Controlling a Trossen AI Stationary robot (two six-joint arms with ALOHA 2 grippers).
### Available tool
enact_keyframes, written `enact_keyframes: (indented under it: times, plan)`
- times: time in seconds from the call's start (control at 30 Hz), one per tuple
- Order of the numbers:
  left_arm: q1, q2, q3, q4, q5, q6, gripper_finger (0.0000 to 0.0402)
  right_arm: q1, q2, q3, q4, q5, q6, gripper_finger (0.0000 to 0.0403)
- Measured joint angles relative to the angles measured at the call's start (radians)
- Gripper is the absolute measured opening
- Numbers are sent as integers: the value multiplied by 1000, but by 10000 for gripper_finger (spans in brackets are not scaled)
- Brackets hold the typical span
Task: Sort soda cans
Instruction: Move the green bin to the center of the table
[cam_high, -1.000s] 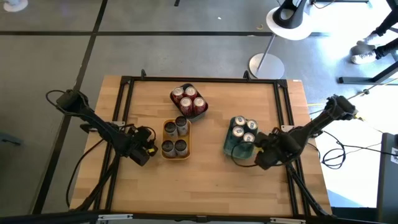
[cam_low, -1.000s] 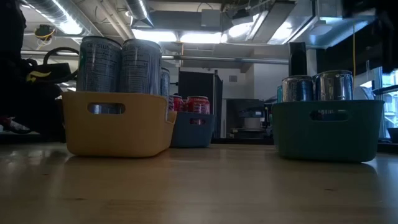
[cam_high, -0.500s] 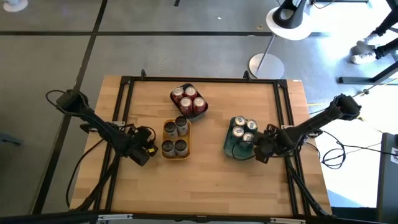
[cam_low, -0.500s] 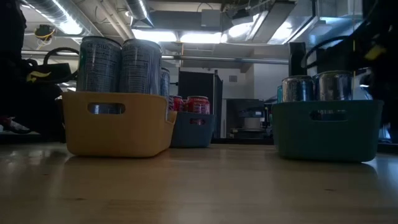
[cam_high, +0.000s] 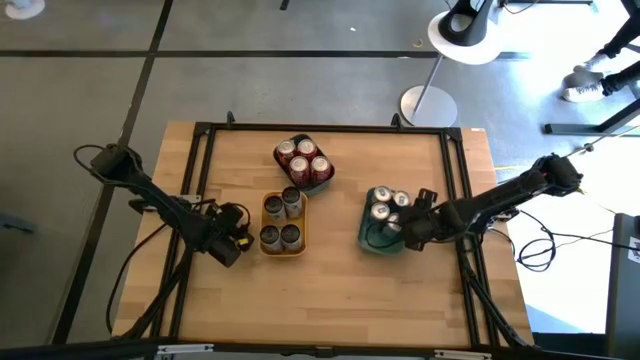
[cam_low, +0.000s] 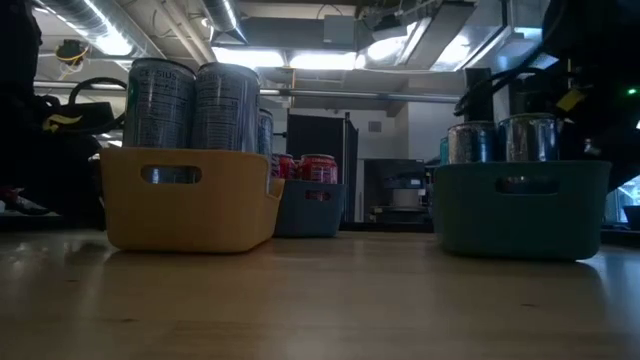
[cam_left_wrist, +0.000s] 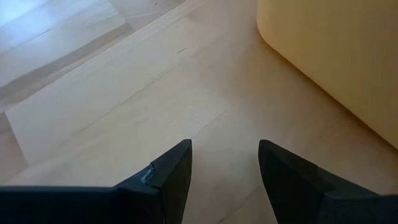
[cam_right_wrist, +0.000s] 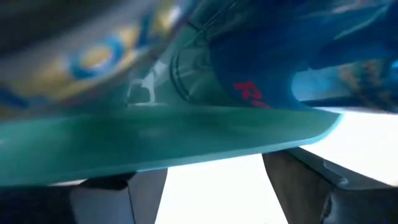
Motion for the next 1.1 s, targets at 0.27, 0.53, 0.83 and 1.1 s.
enact_keyframes:
  times: [0.27, 0.53, 0.83, 1.1]
  plan:
    - [0, 0, 0, -1, 5, 22, 177, -19, 8, -20, 153, 79, -116, 255]
    - [0, 0, 0, -1, 5, 30, 177, -19, 78, -37, 364, 109, -168, 255]
    - [0, 0, 0, -2, 10, 45, 177, -113, 197, -37, 582, 104, -347, 255]
    - [0, 0, 0, -8, 11, 51, 177, -167, 256, -37, 749, 85, -523, 255]
